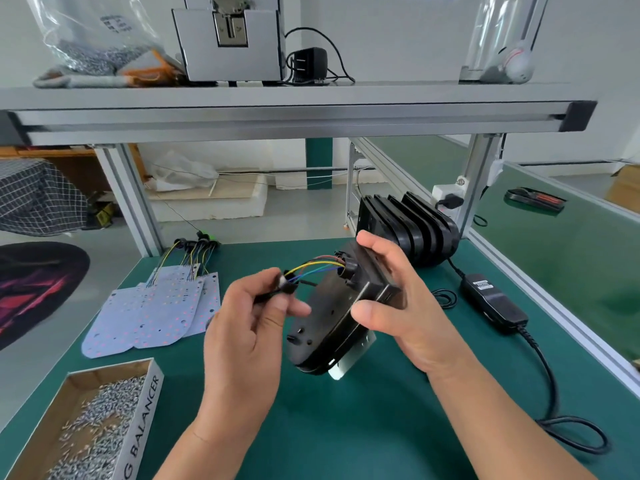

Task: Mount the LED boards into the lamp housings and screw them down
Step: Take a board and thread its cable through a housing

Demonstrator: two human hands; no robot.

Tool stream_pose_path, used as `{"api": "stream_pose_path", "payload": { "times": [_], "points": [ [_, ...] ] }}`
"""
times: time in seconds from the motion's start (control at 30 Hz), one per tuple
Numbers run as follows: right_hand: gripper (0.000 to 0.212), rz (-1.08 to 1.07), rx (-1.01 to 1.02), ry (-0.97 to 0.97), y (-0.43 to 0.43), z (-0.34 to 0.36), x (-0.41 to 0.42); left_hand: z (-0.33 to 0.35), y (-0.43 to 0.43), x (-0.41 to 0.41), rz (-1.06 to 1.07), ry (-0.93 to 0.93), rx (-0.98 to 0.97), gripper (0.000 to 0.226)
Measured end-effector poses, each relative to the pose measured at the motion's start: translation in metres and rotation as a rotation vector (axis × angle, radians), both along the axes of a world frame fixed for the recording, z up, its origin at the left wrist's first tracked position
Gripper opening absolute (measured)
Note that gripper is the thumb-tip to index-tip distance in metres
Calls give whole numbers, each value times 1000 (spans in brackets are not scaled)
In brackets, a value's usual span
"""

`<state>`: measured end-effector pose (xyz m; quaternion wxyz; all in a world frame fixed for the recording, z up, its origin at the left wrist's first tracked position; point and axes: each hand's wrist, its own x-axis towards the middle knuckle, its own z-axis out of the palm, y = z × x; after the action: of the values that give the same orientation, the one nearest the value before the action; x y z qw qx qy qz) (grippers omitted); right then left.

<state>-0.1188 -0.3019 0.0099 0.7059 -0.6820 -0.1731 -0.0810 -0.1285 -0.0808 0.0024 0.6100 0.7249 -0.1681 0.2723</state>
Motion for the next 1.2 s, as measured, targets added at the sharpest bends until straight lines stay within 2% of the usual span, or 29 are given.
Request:
{"api": "stream_pose_path", "payload": {
  "times": [0.1, 0.2, 0.33, 0.47, 0.53, 0.63, 0.73, 0.87, 0.97, 1.1, 1.2],
  "points": [
    [87, -29, -120, -74, 6, 10, -8, 0, 3, 1, 1, 49, -74, 26],
    [70, -141, -305, -174, 11, 33, -18, 2, 6, 4, 9, -89, 17, 33],
    [57, -316, -828, -433, 16, 70, -28, 1, 10, 7, 12, -183, 59, 34],
    [54, -313, -1247, -439, 37, 96, -35, -1, 12, 8, 29, -202, 101, 33],
    [52, -317, -1380, -448, 46, 102, -35, -1, 12, 6, 42, -165, 102, 29],
    [56, -305, -1381, -455, 44, 110, -35, -1, 9, 3, 8, -100, 3, 25],
    [65, -243, -1255, -362, 38, 106, -37, -1, 4, 0, -91, -94, -94, 26],
    [65, -168, -1014, -241, 36, 78, -43, -6, 6, 0, -191, -65, 61, 28],
    [54, -211, -845, -185, 23, 58, -46, -12, 5, 1, -237, -29, 214, 22],
    [25, -220, -803, -179, 4, 42, -52, -17, -3, -5, -271, -23, 284, 25],
    [17, -132, -787, -84, -11, 37, -52, -20, -10, -12, -312, -1, 352, 28]
  ]
}}
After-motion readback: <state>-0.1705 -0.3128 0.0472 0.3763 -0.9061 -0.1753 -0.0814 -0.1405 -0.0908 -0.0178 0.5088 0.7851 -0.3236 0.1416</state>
